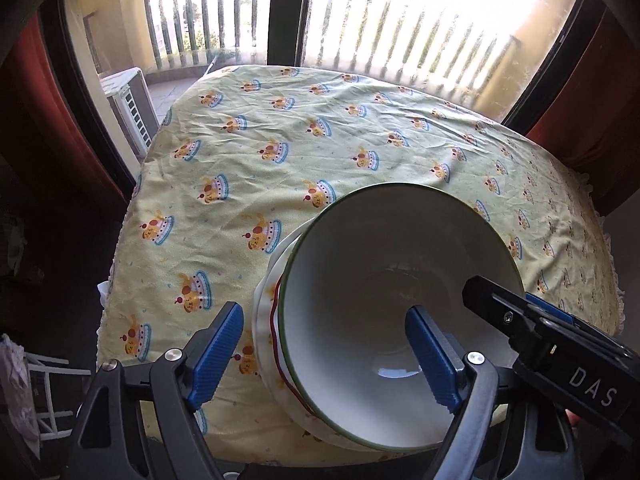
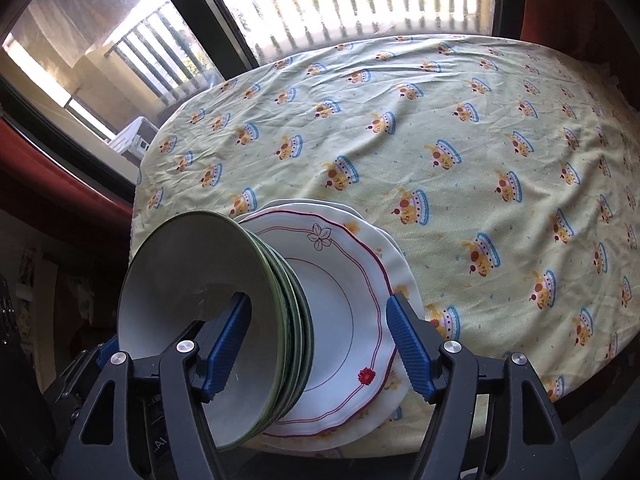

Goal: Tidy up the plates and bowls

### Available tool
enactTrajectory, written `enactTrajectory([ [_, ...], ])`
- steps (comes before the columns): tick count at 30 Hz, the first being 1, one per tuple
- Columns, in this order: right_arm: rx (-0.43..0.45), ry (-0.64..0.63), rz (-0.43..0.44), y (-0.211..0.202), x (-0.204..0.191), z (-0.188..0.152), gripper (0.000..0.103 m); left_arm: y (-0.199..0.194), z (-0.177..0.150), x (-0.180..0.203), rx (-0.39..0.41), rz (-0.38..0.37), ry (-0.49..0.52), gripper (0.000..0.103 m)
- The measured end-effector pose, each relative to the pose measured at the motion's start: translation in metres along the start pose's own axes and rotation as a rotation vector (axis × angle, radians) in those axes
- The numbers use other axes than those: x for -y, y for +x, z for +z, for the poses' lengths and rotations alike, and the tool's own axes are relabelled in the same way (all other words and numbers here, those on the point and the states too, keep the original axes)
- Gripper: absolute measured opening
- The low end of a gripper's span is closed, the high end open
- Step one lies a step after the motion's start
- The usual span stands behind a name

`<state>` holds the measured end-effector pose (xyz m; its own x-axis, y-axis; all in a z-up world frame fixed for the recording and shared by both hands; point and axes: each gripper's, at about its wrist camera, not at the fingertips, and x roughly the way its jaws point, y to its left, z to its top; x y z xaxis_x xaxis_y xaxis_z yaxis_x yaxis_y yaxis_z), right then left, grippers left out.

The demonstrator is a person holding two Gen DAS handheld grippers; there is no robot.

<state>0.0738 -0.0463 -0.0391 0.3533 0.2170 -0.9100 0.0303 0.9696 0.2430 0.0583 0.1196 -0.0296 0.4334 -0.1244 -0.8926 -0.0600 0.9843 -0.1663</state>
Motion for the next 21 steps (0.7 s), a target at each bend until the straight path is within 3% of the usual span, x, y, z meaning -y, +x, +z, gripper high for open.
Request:
enactTrajectory([
  [10,0.104,-0.068,0.007,-0.049,0.037,-0.020,0.082,-0.042,-0.034,0.039,0.185,0.071,0.014,0.087],
  [13,0.146,-0.105,0.010,-0.064,0.048,-0.026,0.082,-0.056,-0.045,0.048,0.253,0.127,0.017,0.088],
  [21,0.231,-0.126,-0.027,-0.091,0.081,-0.050,0.082,-0.076,-0.078,0.065,0.333,0.097,-0.041,0.092],
])
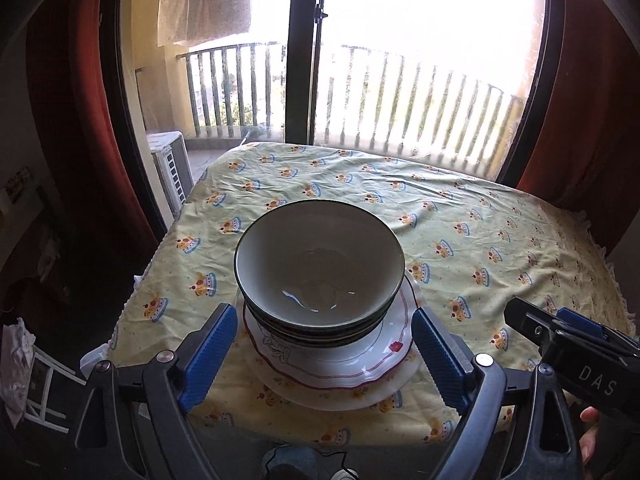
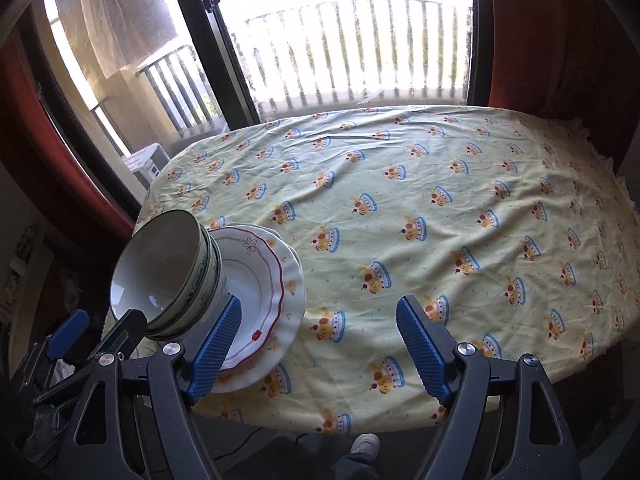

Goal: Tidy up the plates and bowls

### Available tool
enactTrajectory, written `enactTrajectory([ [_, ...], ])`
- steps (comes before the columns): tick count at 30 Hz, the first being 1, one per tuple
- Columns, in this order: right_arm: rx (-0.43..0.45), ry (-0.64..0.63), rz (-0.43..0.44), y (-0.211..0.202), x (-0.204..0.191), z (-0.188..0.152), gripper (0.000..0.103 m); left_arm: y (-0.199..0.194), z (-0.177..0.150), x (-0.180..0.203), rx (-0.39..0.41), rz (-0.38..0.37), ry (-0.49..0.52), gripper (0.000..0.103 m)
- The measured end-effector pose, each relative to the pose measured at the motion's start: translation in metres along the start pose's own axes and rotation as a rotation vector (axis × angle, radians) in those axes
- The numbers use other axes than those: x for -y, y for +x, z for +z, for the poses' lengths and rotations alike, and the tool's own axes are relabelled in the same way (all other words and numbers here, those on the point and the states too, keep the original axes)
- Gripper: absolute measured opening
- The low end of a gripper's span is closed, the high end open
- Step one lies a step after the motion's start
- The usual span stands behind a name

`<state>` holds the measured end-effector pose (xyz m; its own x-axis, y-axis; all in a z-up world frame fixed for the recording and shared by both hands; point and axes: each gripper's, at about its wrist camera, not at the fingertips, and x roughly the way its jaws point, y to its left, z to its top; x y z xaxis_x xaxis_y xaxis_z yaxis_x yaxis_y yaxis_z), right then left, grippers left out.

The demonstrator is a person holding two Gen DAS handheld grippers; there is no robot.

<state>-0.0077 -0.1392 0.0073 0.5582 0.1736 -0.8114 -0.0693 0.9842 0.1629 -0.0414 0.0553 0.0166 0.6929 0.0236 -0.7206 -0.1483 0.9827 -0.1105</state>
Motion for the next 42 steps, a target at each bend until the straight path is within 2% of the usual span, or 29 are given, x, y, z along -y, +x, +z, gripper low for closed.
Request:
enactTrajectory([
  [2,0.020,-0.011,-0.012,-0.006,0.007,-0.010,0.082,-0.003,-0.011,0.004,0.026,-0.010,0.000,0.096],
  [6,0.055,-0.044,-0.048,-0.012,0.019,-0.034,0.082,-0.002,-0.036,0.013,0.044,0.008,0.028,0.096],
  [11,0.083,-0.044,-0.082,-0.015,0.039,-0.062,0.082,-0.003,-0.061,0.016,0.030,-0.007,0.003,0.096],
  [17,0.130,-0.049,-0.098,-0.022,0.049,-0.083,0.082,-0.012,-0.068,0.024,0.057,-0.017,0.007,0.096],
  [24,0.176,-0.052,-0.109,-0.033,0.050,-0.085,0.089,-0.018,-0.069,0.036,0.093,-0.009,0.055,0.101],
  [42,0.190,-0.076,-0.125,-0.030,0.043,-0.081,0.091,-0.015,-0.066,0.028,0.091,0.014,0.023,0.103],
])
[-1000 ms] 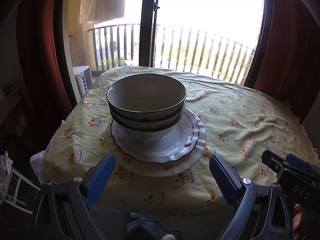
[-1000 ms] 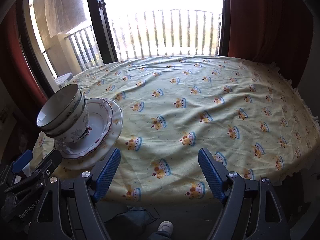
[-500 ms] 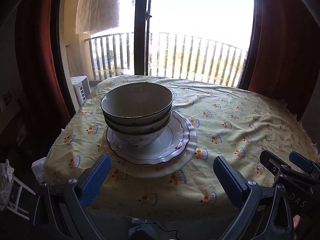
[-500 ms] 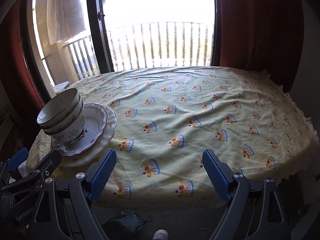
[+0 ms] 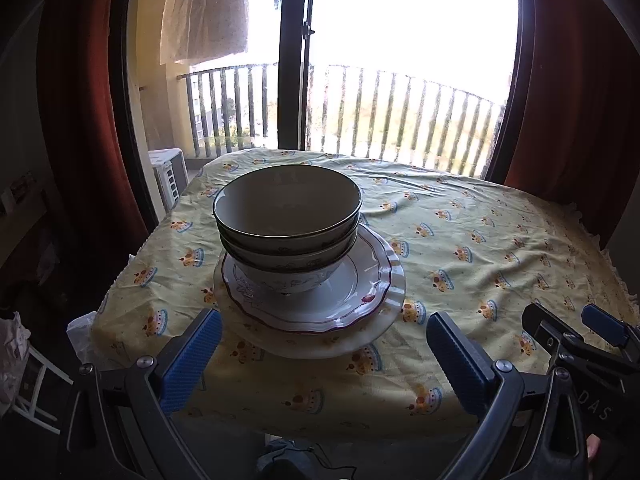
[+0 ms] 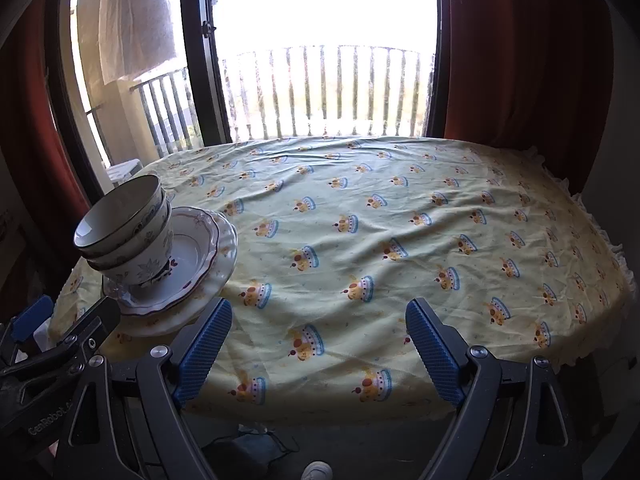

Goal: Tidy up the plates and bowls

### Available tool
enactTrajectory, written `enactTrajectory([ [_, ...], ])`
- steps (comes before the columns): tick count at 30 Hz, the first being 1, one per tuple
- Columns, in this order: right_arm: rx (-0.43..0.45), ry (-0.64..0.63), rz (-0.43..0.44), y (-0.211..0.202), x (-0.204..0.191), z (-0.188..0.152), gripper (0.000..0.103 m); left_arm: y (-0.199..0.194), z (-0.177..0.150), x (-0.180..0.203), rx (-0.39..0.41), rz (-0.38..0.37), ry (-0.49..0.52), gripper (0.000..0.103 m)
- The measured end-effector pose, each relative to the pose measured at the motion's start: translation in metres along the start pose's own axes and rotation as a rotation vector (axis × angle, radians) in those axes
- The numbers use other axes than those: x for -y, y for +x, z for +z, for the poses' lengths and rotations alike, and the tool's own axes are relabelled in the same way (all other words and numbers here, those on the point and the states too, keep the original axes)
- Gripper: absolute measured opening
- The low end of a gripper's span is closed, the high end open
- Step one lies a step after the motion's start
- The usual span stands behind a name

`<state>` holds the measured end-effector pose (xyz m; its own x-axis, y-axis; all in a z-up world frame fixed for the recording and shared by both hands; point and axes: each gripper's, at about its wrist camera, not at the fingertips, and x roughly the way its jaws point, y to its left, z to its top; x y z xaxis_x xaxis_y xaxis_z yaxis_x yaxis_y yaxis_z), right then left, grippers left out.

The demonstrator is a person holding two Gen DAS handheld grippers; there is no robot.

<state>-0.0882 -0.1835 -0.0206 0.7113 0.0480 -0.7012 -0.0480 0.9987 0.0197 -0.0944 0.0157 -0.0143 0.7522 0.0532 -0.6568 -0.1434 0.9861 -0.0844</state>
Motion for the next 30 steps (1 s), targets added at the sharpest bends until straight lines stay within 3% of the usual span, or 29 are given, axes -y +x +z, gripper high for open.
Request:
enactTrajectory([
  [30,0.000,0.006,-0.010,-0.0018,0.0042,-0.0031,0.091,-0.0047,-0.0001,0.0066,0.011,-0.009,0.010,0.103],
])
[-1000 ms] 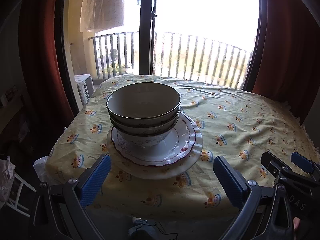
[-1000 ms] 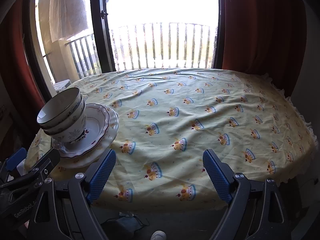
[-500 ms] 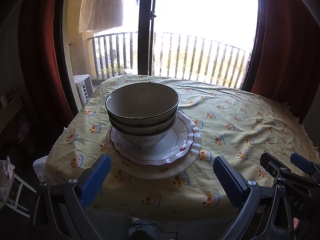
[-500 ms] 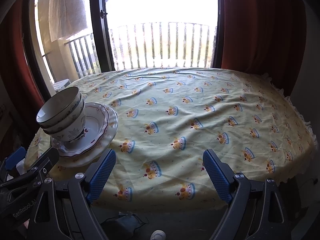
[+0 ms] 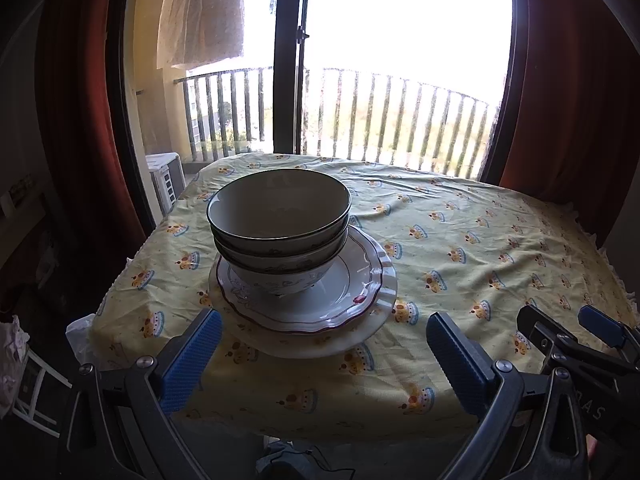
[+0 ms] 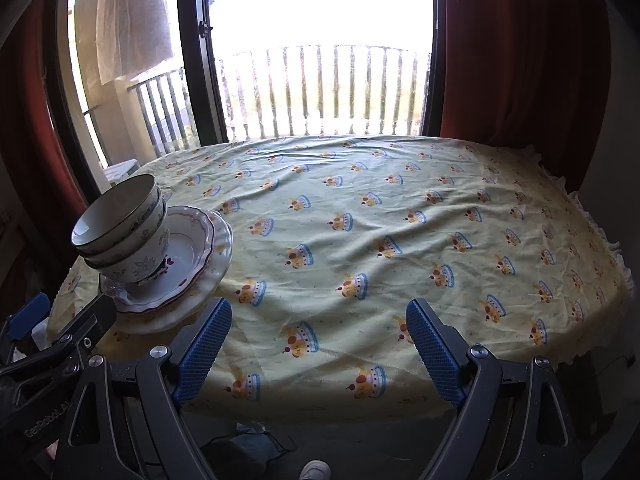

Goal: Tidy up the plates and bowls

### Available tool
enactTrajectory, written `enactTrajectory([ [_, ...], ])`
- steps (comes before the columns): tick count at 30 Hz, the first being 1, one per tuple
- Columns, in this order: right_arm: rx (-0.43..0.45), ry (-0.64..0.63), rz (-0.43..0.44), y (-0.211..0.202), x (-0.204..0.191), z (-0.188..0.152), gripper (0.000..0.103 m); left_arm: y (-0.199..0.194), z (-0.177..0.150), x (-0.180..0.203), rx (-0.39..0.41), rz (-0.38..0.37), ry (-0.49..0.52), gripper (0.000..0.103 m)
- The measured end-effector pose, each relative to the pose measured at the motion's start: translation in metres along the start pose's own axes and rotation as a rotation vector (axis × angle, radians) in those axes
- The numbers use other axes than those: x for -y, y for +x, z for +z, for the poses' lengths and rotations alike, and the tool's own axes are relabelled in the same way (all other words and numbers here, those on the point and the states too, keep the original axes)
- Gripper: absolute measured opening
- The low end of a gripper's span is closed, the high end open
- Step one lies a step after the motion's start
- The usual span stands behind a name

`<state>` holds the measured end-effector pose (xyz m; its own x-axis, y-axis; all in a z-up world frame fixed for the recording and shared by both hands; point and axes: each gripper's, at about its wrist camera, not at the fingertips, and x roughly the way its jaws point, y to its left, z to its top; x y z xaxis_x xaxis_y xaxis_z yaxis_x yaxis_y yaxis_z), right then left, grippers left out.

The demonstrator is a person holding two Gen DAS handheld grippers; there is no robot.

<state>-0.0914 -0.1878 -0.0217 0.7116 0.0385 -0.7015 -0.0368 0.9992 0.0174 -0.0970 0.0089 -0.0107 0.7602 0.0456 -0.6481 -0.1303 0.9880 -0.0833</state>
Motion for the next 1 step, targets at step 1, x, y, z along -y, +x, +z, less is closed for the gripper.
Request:
enactTrajectory([
  [1,0.001,0.000,0.000,-0.0001,0.0004,0.0000,0.091,-0.0004,0.0003,0.0009,0.001,-0.001,0.002,0.103],
])
